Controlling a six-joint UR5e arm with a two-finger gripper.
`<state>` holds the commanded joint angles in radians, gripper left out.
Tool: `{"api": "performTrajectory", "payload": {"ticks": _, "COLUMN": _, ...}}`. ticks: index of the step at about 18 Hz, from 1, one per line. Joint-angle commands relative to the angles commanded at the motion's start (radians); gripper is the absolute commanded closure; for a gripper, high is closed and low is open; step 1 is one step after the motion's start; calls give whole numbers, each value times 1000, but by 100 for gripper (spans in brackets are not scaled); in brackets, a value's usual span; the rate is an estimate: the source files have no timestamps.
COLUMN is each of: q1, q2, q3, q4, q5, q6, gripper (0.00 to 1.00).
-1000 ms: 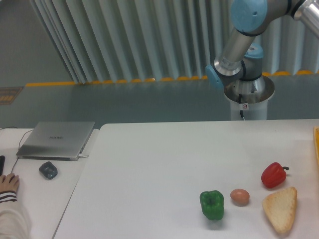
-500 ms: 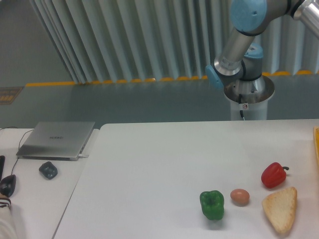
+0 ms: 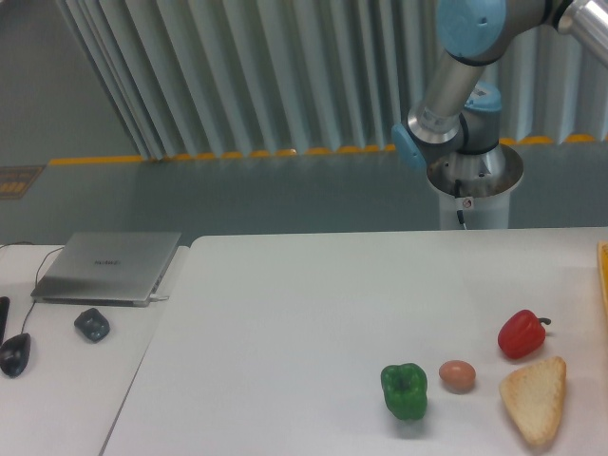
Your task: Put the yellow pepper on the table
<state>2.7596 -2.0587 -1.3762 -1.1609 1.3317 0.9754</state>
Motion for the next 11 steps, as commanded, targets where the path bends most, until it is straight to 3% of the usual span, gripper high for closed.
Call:
{"api": "performTrajectory", "payload": {"ticks": 5, "q1": -5, "q2": 64, "q3": 20, "q4": -112, "q5": -6, "q6": 210, "gripper": 61}}
{"api": "performTrajectory", "payload": {"ticks": 11, "q1": -95, "q2": 94, "q3": 29, "q4": -195, "q5": -5, "q6": 217, "gripper": 60}}
